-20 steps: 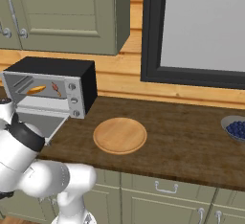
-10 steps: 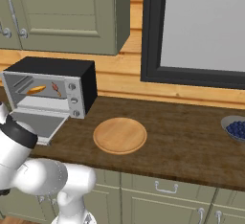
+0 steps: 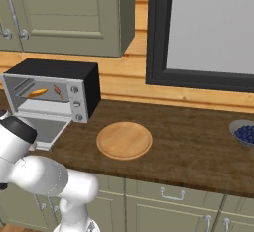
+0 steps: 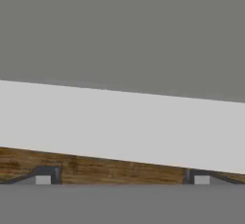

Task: Pick up the kebab skewer and baguette bread, and place them inside the toaster oven. Close the toaster oven door and start by setting the timer.

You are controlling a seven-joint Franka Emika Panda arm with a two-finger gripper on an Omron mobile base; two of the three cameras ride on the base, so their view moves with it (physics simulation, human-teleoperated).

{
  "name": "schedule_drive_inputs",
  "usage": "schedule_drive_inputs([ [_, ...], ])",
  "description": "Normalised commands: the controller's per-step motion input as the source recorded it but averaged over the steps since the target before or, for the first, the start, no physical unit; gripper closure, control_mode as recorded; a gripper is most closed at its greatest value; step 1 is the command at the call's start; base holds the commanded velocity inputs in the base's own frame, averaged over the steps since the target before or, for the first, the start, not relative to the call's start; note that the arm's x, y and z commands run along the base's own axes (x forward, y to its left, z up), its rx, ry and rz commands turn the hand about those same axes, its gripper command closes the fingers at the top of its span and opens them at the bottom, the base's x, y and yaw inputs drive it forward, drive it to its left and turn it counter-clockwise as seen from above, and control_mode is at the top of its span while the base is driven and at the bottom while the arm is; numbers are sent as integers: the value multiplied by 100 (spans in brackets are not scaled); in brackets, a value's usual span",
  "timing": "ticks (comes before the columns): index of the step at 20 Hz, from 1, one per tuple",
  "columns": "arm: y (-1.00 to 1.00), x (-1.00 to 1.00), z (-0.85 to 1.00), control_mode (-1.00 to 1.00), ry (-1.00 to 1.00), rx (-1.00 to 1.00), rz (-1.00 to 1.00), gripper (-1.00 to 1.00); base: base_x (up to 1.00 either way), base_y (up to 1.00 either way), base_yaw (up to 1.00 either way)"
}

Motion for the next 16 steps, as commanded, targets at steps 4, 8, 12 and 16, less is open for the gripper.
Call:
schedule_drive_inputs([
  [4,1,7,-22,-100,-3,0,0,-100,0,0,0],
  [8,2,9,-9,-100,-4,0,-1,-100,0,0,0],
  [12,0,29,0,-100,-6,0,-2,-100,0,0,0],
  [16,0,34,0,-100,-9,0,-2,-100,0,0,0],
])
